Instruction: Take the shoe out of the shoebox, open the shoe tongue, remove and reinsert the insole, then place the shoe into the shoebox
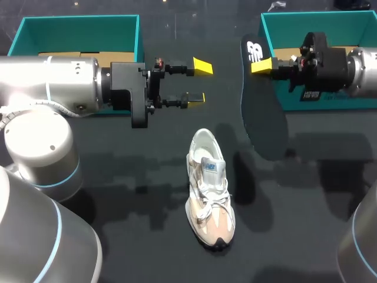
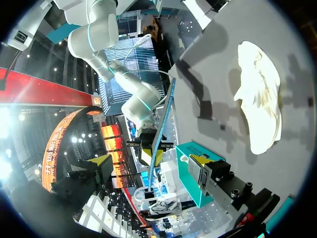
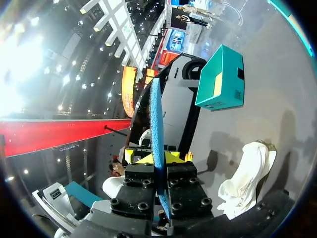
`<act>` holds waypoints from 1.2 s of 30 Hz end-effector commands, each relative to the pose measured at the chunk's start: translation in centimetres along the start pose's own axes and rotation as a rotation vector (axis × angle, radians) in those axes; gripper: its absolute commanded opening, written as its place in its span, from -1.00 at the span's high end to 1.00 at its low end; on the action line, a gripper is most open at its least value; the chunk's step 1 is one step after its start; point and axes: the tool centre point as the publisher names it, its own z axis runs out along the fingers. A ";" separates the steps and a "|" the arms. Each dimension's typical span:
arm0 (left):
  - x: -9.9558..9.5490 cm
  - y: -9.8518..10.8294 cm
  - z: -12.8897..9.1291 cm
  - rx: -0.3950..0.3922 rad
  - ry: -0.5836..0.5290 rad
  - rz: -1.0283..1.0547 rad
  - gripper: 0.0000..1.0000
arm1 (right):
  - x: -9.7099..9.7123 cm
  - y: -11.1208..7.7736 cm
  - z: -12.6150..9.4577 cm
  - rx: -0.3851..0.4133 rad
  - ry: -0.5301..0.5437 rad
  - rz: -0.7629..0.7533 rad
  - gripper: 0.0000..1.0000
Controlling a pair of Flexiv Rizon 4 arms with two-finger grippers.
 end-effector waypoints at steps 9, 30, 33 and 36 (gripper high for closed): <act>0.2 0.1 0.6 -0.012 -0.018 -0.038 -1.00 | -1.0 1.1 1.0 0.019 -0.030 0.042 1.00; 2.8 1.9 4.6 -0.032 0.006 -0.129 -1.00 | -3.2 2.5 4.2 0.023 -0.082 0.258 1.00; 3.1 2.0 4.9 -0.039 0.009 -0.138 -1.00 | -3.3 2.8 4.6 0.025 -0.076 0.254 1.00; 3.3 2.1 5.2 -0.048 0.012 -0.138 -0.80 | -3.4 3.0 4.8 0.030 -0.071 0.251 1.00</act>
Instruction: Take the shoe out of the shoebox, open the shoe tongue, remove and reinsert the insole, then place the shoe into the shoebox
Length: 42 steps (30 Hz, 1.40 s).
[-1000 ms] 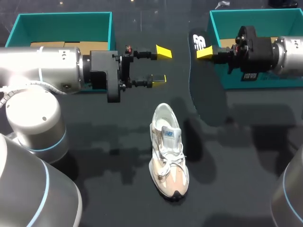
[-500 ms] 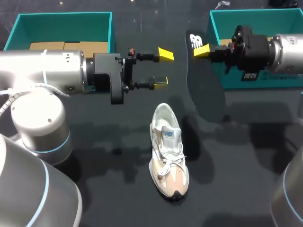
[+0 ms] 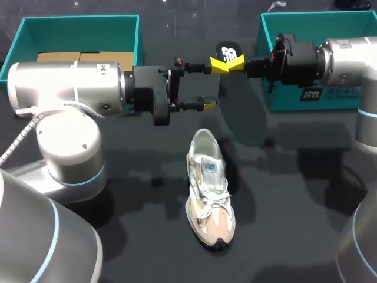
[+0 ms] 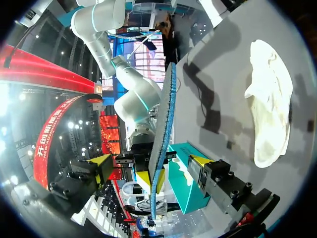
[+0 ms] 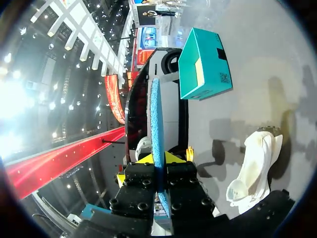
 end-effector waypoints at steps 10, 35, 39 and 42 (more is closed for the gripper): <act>1.1 0.1 2.2 -0.039 0.024 0.028 -0.01 | -0.8 0.7 1.2 0.031 0.025 0.004 1.00; 1.7 0.5 2.2 -0.068 0.030 0.031 1.00 | -1.2 0.7 1.3 0.030 0.036 0.018 1.00; 1.7 0.5 2.4 -0.067 0.029 0.034 1.00 | -1.2 0.6 1.3 0.027 0.035 0.020 1.00; 1.7 0.5 2.4 -0.066 0.029 0.037 1.00 | -1.2 0.6 1.3 0.024 0.037 0.020 1.00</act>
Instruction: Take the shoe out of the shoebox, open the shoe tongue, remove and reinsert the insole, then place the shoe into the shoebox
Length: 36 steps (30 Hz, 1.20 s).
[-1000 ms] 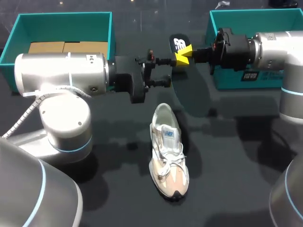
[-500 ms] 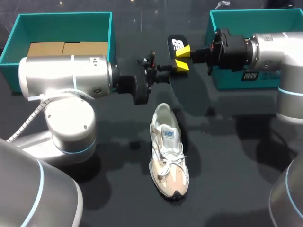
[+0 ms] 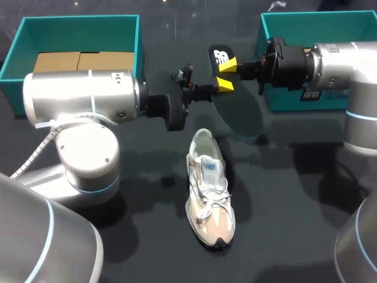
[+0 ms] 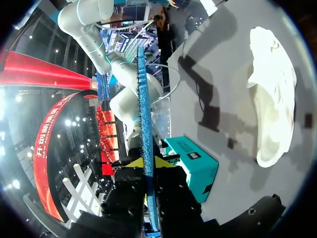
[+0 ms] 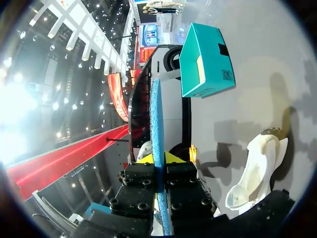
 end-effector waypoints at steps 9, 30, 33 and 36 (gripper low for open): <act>-0.3 -0.1 -2.7 0.011 0.009 0.002 1.00 | 0.4 -0.6 -1.8 -0.030 0.024 -0.042 -1.00; -0.4 -1.1 -10.9 -0.012 0.057 -0.102 1.00 | 0.4 -1.5 -5.8 -0.008 0.042 -0.084 -1.00; -0.8 -1.9 -12.0 0.008 0.049 -0.272 1.00 | 0.4 -1.5 -5.8 -0.008 0.042 -0.084 -1.00; -0.8 -2.2 -13.0 0.023 0.065 -0.520 1.00 | 0.4 -1.5 -5.8 -0.008 0.042 -0.084 -1.00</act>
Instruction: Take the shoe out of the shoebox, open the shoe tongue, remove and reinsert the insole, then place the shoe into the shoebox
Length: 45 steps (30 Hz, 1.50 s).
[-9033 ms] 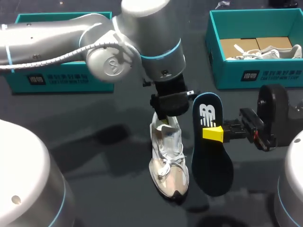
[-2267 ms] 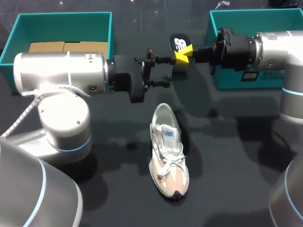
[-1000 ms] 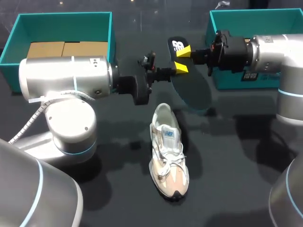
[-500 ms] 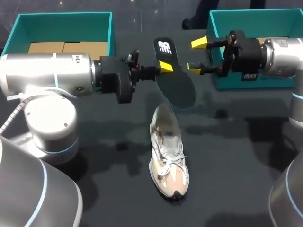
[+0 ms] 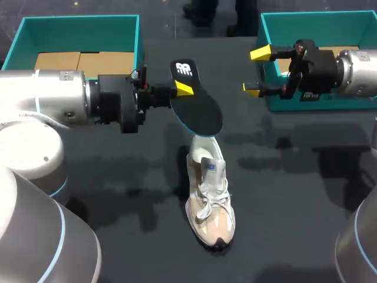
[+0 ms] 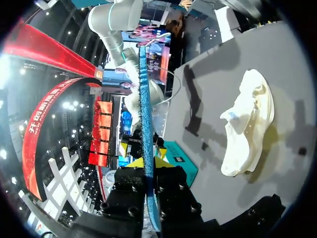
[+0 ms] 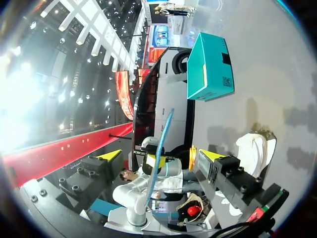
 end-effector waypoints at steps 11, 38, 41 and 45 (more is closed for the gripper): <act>-0.1 -1.3 -4.7 0.073 0.039 -0.444 1.00 | 0.0 -0.1 0.0 0.000 -0.003 0.001 -1.00; -2.3 0.6 -5.8 0.173 0.152 -1.391 1.00 | 0.0 -0.1 0.0 0.000 -0.003 0.001 -1.00; -2.4 0.6 -5.5 0.236 0.166 -1.598 1.00 | 0.0 -0.1 0.0 0.000 -0.003 0.001 -1.00; -2.4 0.5 -5.1 0.277 0.218 -1.889 1.00 | 0.0 -0.1 0.0 0.000 -0.003 0.001 -1.00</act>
